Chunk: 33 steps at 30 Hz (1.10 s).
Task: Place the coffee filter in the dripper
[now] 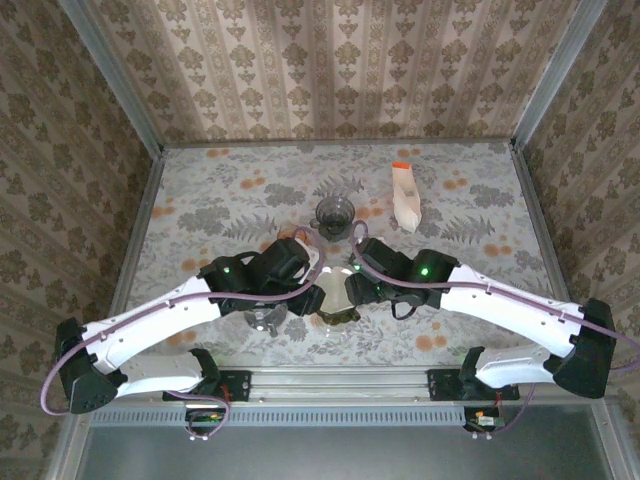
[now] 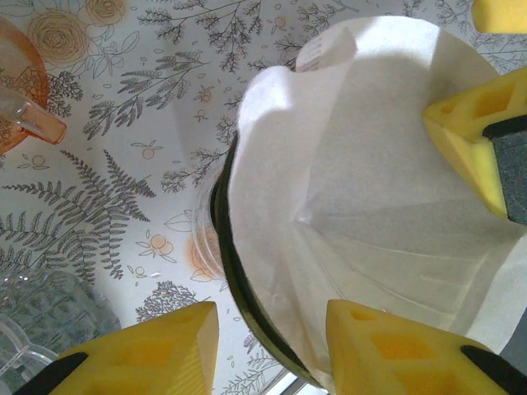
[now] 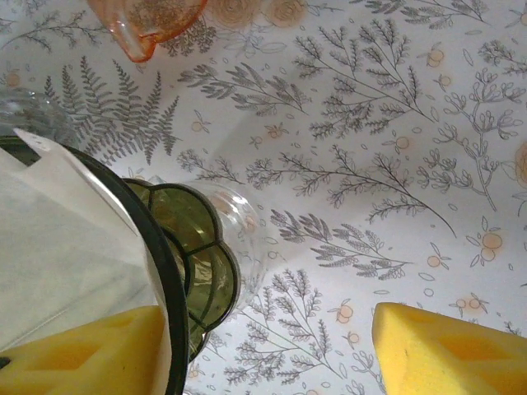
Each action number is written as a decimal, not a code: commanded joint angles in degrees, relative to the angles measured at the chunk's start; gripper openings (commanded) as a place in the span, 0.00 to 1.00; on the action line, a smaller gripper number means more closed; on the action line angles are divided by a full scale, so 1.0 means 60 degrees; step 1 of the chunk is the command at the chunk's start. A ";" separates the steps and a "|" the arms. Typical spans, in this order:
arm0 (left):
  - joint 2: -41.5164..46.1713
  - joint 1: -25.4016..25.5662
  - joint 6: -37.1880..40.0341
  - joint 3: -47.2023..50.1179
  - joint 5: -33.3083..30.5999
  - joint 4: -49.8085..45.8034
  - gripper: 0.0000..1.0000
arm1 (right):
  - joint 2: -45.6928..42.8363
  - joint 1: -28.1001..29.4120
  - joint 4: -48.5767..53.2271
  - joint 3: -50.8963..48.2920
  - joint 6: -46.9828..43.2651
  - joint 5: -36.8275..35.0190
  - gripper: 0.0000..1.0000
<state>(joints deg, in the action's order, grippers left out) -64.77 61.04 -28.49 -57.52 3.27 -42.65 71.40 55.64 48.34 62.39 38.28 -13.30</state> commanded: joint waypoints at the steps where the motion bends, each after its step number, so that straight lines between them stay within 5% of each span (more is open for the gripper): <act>1: -0.0074 -0.0077 0.0043 0.0068 0.0060 0.0033 0.40 | -0.0314 -0.0050 0.0529 -0.0094 0.0182 -0.0514 0.68; 33: 0.0876 -0.0137 -0.0101 -0.0596 -0.0254 -0.0119 0.72 | -0.1865 -0.0045 0.0132 -0.0037 0.0021 -0.0944 0.75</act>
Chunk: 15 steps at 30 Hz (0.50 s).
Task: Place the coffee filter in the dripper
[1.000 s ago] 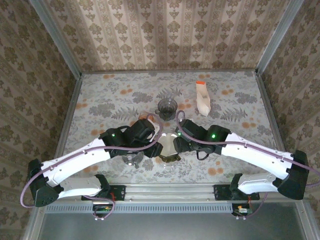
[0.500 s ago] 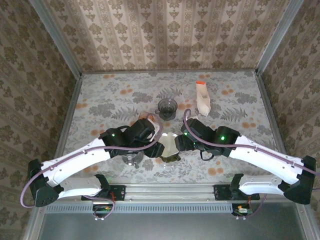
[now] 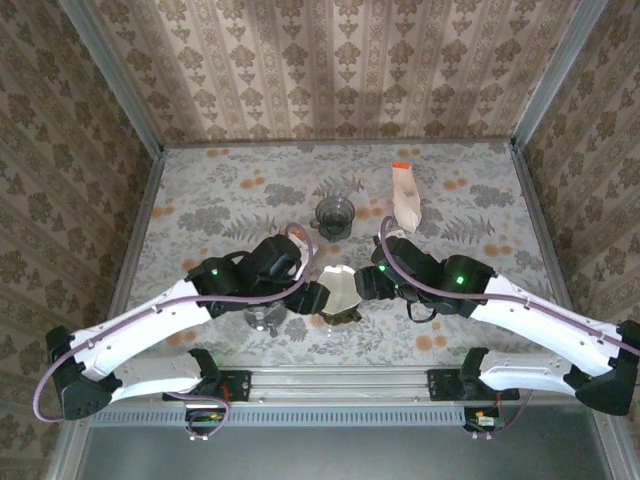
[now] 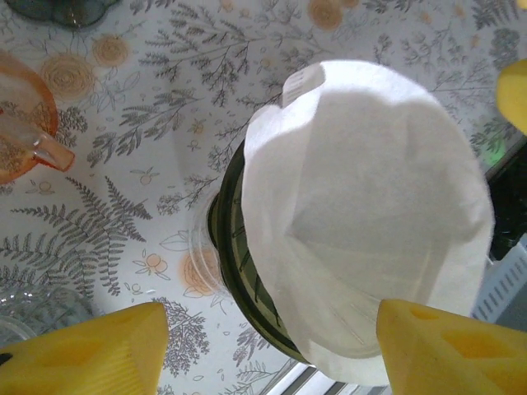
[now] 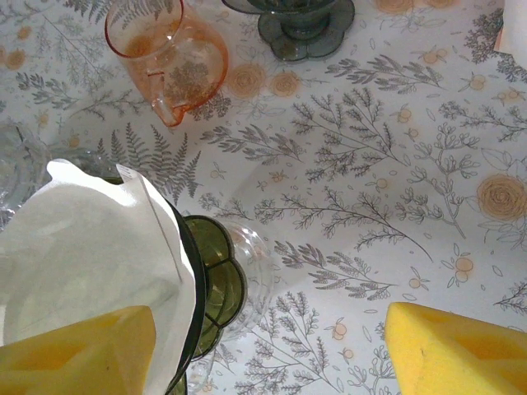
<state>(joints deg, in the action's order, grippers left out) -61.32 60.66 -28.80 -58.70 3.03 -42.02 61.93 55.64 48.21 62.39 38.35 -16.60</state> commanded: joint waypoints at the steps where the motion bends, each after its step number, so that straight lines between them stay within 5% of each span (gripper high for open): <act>1: 0.0420 -0.0078 -0.0048 -0.0448 -0.0283 -0.0245 0.73 | -0.0376 -0.0045 0.0147 -0.0080 0.0010 -0.0407 0.75; 15: 0.2724 -0.0318 -0.0005 -0.0372 -0.2051 -0.0271 0.97 | -0.2742 0.0194 -0.1602 -0.3303 0.0508 0.0956 0.75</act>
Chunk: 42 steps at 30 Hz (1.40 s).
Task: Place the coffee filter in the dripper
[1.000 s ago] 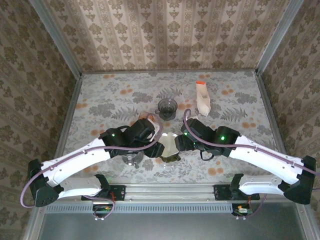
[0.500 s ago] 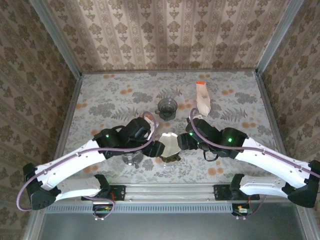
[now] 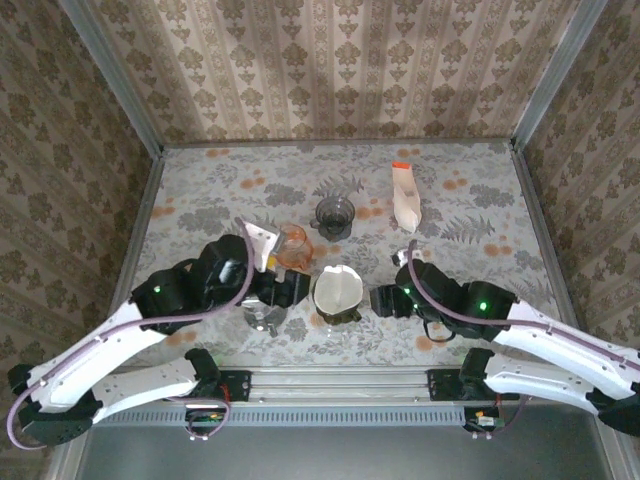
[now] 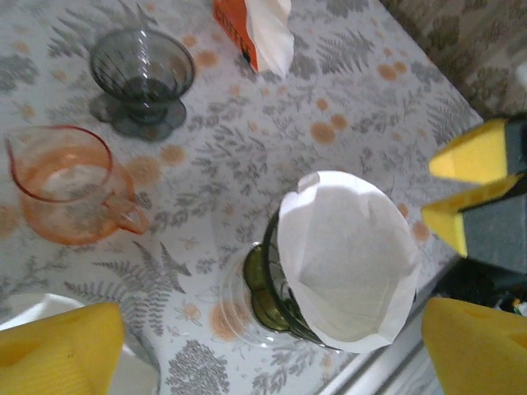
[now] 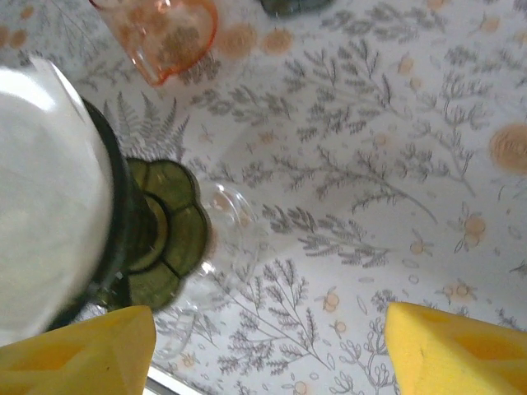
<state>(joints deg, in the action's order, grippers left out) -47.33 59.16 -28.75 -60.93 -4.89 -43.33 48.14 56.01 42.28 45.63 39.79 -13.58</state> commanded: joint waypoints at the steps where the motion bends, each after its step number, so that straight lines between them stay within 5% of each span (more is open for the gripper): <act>1: 0.0583 -0.0067 -0.0028 0.0055 -0.0943 -0.0043 0.98 | -0.0620 0.0217 -0.0726 -0.0793 0.0289 0.0576 0.75; 11: 0.1874 -0.0146 -0.0213 0.0639 -0.2248 0.0148 1.00 | -0.1565 0.2072 -0.3113 -0.3279 0.0255 0.0331 0.75; 26: 0.2140 -0.0162 -0.0811 0.0900 -0.2819 -0.0161 1.00 | 0.1408 0.4666 -0.6104 -0.3744 -0.0757 -0.1716 0.77; 42: 0.1854 -0.0183 -0.0951 0.0915 -0.2783 -0.0037 1.00 | 0.2083 0.5333 -0.6450 -0.3926 -0.0450 -0.3220 0.75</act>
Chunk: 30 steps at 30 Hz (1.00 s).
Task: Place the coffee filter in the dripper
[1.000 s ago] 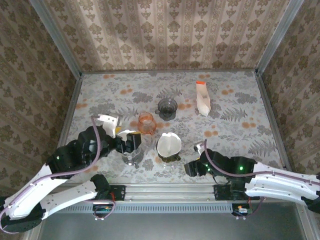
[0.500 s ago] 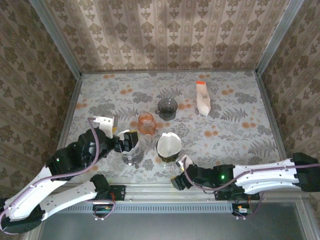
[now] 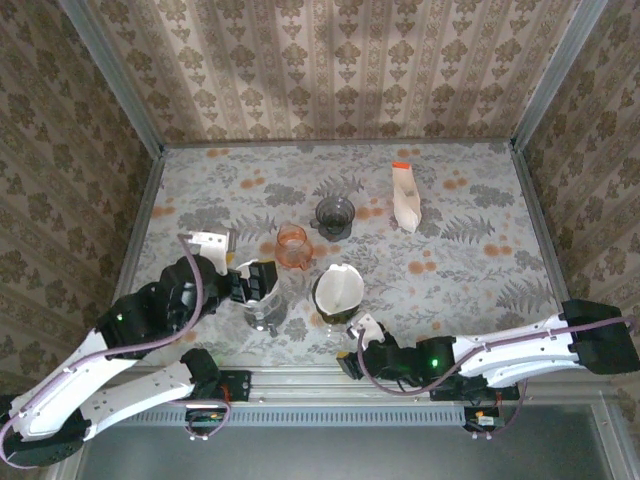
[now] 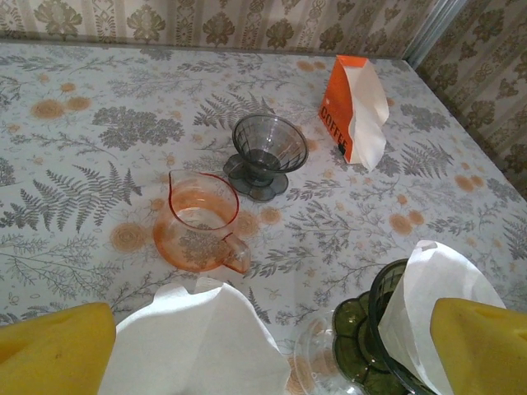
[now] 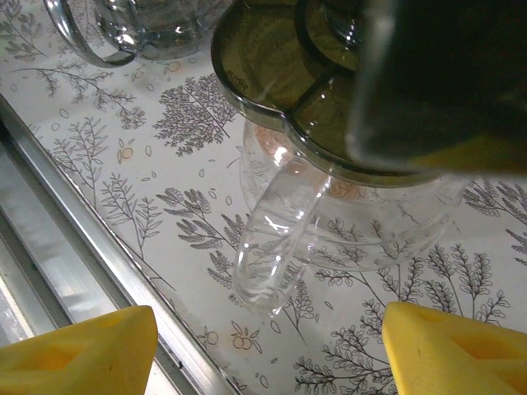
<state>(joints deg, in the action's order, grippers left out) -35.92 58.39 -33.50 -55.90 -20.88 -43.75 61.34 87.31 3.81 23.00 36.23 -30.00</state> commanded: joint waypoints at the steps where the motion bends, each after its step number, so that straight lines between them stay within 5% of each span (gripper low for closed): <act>1: -0.0074 -0.0064 -0.0134 0.0076 -0.0067 0.0065 0.99 | -0.0209 0.0154 0.0053 -0.0171 0.0169 -0.0561 0.75; 9: -0.0630 0.0185 0.0276 -0.0304 0.0855 -0.0101 0.87 | -0.1587 0.0430 0.1051 -0.0317 0.0462 -0.1308 0.77; 17: -0.1527 0.2810 -0.0008 -0.0758 -0.0661 -0.1204 0.76 | -0.4109 0.0538 0.2647 -0.0377 0.0917 -0.2955 0.76; 22: -0.1293 0.3033 -0.0806 0.0338 0.0233 -0.1001 0.62 | -0.4981 0.0537 0.3191 -0.0371 0.1073 -0.3750 0.76; 30: -0.1120 0.3481 -0.0998 0.0985 0.0028 -0.0152 0.58 | -0.4816 0.0508 0.3125 -0.0235 0.0862 -0.3577 0.76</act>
<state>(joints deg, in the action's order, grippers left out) -43.62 78.78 -38.46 -49.56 -20.18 -47.20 31.68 90.28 20.95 21.43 41.36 -50.43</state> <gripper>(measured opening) 0.577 0.759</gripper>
